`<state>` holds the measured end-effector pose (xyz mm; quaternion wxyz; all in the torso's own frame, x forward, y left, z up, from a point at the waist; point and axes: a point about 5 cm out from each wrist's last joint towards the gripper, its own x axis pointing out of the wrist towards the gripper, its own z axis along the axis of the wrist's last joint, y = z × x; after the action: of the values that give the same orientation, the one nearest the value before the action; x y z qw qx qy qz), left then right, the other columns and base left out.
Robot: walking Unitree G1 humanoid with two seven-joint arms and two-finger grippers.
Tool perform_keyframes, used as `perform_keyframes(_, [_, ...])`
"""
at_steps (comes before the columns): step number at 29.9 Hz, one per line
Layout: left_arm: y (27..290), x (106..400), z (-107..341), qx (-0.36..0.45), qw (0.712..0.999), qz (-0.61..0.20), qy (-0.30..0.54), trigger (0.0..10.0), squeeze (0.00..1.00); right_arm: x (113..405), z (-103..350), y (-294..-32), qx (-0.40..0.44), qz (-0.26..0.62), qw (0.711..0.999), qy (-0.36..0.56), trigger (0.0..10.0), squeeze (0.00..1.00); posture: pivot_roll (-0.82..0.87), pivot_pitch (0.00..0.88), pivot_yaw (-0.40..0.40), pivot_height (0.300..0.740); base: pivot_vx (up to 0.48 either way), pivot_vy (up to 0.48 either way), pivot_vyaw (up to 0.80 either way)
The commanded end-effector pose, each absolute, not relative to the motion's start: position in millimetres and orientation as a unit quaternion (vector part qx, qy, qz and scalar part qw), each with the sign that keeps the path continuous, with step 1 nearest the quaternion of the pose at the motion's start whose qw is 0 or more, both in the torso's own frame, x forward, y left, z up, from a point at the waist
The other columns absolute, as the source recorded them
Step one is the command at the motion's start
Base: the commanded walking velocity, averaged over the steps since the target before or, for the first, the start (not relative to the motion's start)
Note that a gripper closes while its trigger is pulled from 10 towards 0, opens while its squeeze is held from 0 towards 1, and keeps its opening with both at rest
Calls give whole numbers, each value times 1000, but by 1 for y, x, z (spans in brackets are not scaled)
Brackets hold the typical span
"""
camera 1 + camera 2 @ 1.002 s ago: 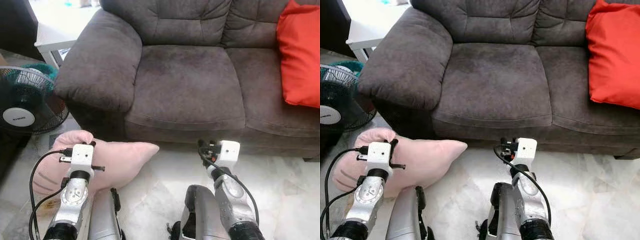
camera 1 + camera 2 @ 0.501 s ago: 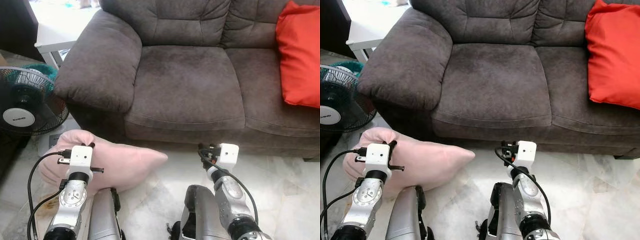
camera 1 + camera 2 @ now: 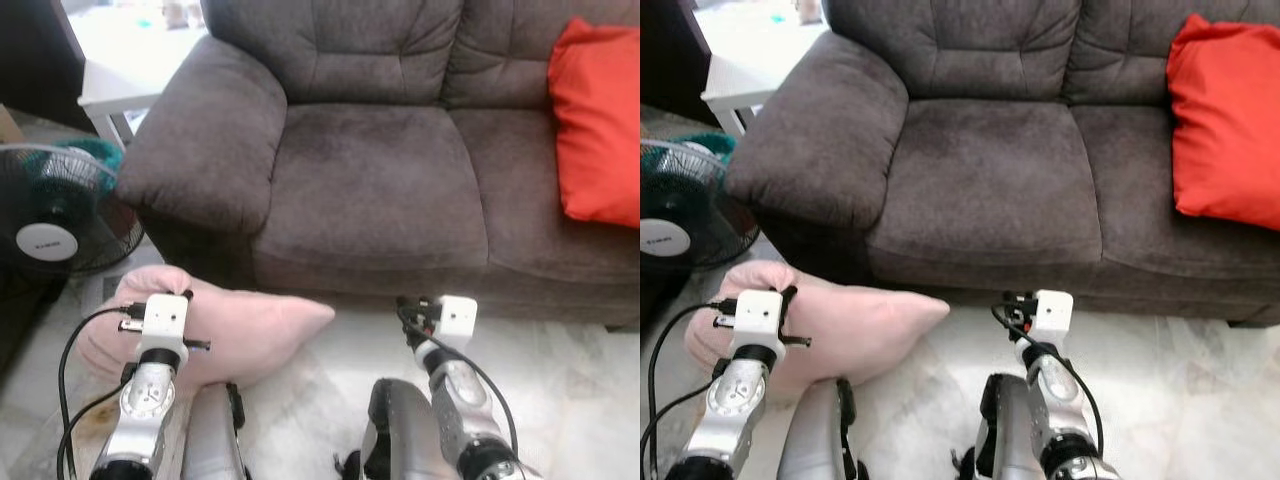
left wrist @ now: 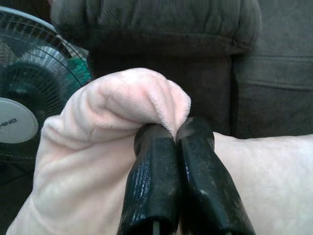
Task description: Move the pillow to the sofa from floor
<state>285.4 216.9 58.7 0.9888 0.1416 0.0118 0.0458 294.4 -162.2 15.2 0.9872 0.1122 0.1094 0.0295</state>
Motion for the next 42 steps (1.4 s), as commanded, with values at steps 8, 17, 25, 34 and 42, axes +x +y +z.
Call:
perform_keyframes(8, [211,295,84,142,988,40,-45,10000,0,297,16,-166,117,26,987,110,10000,0,207,80,-33,683,0,0,0])
perform_keyframes(17, [208,296,87,135,989,28,-45,10000,0,297,14,-165,118,29,986,116,10000,0,210,88,-33,740,0,0,0])
perform_keyframes(25, [205,295,87,129,991,15,-42,10000,0,296,12,-165,122,30,984,125,10000,0,213,87,-33,740,0,0,0])
perform_keyframes(34, [201,297,89,124,991,5,-44,10000,0,293,7,-172,123,23,982,144,10000,0,213,85,-33,740,0,0,0])
perform_keyframes(42, [189,298,91,121,989,-76,-22,10000,0,286,-6,-167,-34,107,969,220,10000,0,216,83,-36,740,0,0,0])
